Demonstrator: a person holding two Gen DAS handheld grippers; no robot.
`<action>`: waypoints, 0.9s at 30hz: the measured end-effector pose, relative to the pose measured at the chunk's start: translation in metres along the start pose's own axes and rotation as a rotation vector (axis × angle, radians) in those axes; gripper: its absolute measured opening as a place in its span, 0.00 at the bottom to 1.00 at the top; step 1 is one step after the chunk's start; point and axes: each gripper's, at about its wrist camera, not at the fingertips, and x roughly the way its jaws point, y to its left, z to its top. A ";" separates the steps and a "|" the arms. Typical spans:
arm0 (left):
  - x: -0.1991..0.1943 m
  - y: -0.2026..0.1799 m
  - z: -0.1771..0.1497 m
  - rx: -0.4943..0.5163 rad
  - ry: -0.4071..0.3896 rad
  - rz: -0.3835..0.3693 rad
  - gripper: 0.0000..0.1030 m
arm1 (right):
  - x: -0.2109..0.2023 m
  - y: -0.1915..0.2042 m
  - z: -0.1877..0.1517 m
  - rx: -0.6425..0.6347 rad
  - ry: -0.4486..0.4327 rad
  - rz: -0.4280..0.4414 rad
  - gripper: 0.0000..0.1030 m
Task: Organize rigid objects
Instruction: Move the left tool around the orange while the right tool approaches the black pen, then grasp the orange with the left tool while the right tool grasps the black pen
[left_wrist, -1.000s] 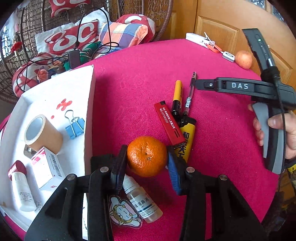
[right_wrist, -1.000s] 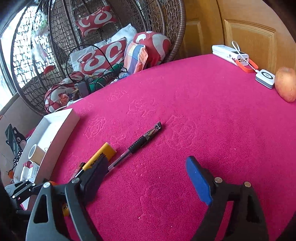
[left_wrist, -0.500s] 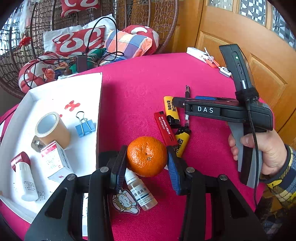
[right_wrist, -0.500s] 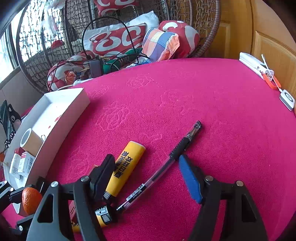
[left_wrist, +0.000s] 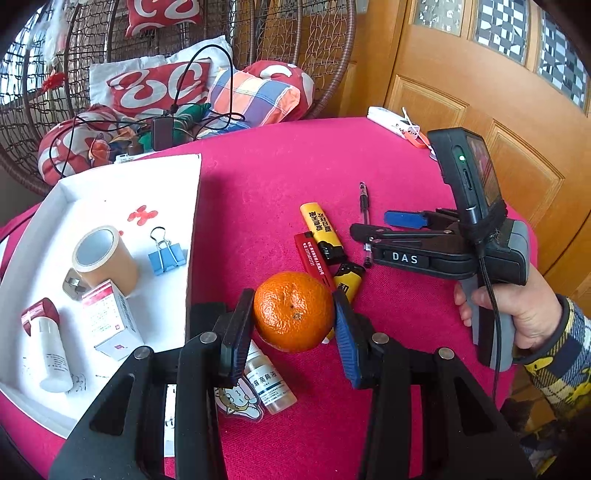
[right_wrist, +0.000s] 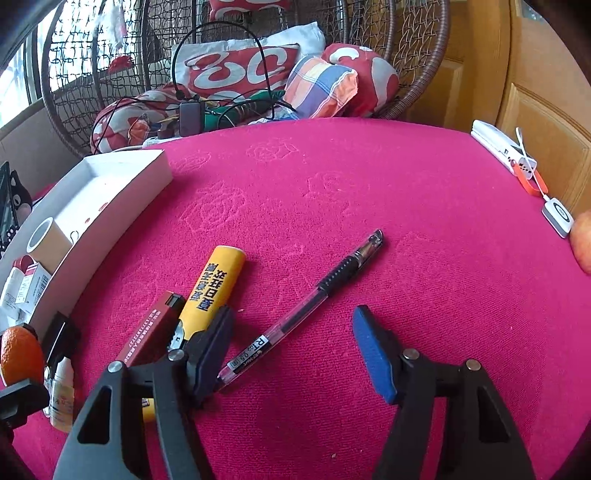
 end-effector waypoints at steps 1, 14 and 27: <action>0.000 0.000 0.000 -0.003 -0.004 -0.001 0.39 | -0.002 -0.006 -0.003 0.004 -0.002 0.002 0.53; -0.014 0.008 0.003 -0.055 -0.058 0.006 0.39 | 0.003 -0.001 0.002 -0.084 -0.002 -0.002 0.28; -0.063 0.001 0.010 -0.034 -0.266 0.084 0.39 | -0.072 -0.027 -0.002 0.117 -0.190 0.194 0.06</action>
